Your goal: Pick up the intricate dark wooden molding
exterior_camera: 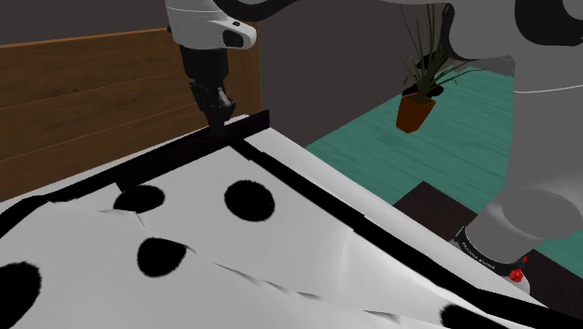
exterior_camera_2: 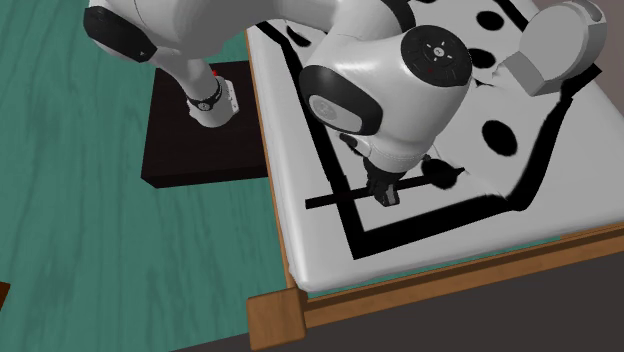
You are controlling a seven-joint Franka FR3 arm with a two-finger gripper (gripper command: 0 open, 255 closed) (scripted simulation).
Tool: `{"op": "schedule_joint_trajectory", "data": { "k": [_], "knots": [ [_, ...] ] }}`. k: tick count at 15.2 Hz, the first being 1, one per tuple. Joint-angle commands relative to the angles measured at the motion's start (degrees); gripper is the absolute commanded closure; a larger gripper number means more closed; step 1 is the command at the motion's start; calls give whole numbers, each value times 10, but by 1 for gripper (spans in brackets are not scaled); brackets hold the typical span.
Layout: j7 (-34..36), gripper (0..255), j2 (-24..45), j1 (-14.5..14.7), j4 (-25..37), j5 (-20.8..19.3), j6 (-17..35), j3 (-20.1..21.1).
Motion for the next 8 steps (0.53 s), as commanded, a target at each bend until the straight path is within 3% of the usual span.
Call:
{"op": "schedule_joint_trajectory", "data": {
  "k": [1, 8],
  "knots": [
    [0, 255, 0, 0, 0, 0, 0, 0],
    [-5, 255, 4, 20, 57, -1, -49, -2]
  ]
}}
